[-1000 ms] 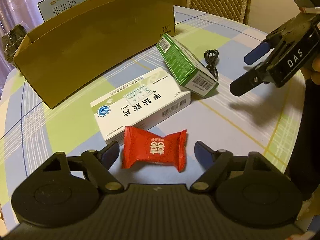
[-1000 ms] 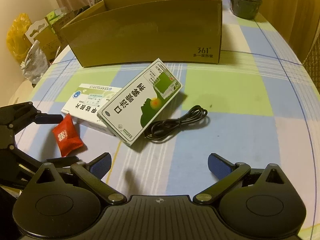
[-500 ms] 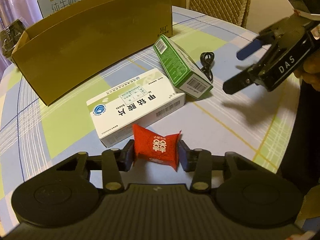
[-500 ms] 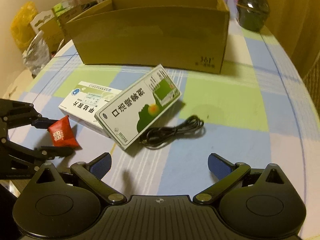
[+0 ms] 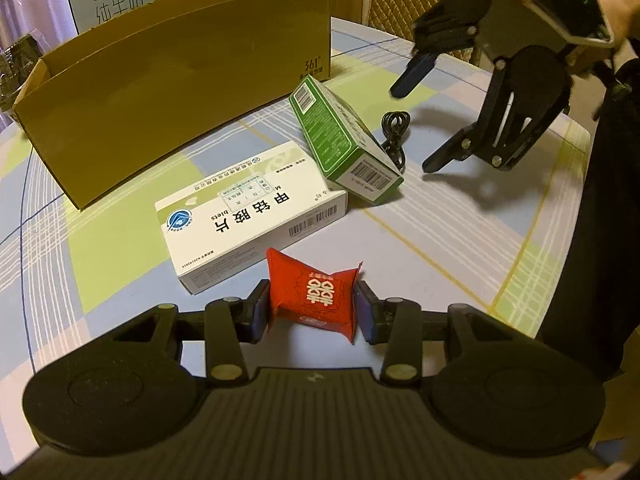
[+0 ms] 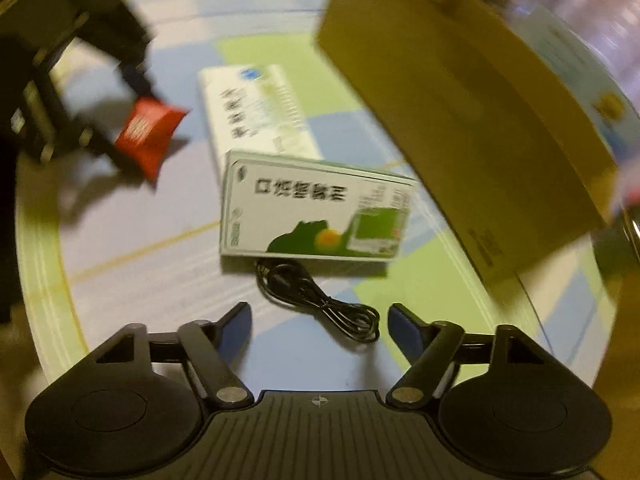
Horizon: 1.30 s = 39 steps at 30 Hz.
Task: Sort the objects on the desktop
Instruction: 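Grasp the red candy with the left tool while the right tool grasps the black cable, then carry the red candy and black cable with both tools over the cardboard box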
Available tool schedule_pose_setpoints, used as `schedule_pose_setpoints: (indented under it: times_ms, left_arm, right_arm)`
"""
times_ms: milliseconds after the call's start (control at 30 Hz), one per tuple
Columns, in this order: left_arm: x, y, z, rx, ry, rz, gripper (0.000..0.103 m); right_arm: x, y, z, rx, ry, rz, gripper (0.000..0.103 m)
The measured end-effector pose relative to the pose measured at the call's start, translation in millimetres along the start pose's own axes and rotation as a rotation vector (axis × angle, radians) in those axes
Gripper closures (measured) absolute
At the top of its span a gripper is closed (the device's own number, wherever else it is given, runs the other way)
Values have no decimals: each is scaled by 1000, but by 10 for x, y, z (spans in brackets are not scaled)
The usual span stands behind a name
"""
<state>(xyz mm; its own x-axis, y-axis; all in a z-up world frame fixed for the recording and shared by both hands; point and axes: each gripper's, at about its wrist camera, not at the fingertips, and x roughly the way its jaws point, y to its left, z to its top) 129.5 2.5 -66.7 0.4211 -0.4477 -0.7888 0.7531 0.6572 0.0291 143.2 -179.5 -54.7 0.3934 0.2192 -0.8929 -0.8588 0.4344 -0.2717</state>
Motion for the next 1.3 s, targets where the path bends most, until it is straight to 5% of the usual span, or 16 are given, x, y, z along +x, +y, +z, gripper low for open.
schedule_pose_setpoints:
  times_ms: [167, 333, 433, 567, 700, 833, 1100, 1300]
  left_arm:
    - [-6, 34, 27, -24, -13, -20, 65]
    - [23, 51, 52, -40, -12, -36, 65]
    - [29, 63, 37, -47, -5, -32, 65]
    - [32, 72, 43, -50, -1, -29, 63]
    - [16, 24, 60, -38, -6, -29, 60]
    - [5, -30, 46, -30, -10, -26, 56]
    - [2, -84, 25, 5, -22, 15, 38]
    - [43, -119, 37, 35, -19, 26, 29]
  right_arm:
    - [121, -104, 14, -96, -6, 83, 38]
    - [237, -408, 7, 82, 22, 222, 40]
    - [236, -537, -57, 201, 31, 260, 53]
    - [147, -468, -60, 265, 70, 232, 91]
    - [25, -262, -89, 320, 93, 246, 92]
    - [-25, -157, -154, 503, 89, 264, 92]
    - [-159, 56, -375, 799, -16, 255, 92]
    - [-199, 195, -377, 819, -70, 182, 92]
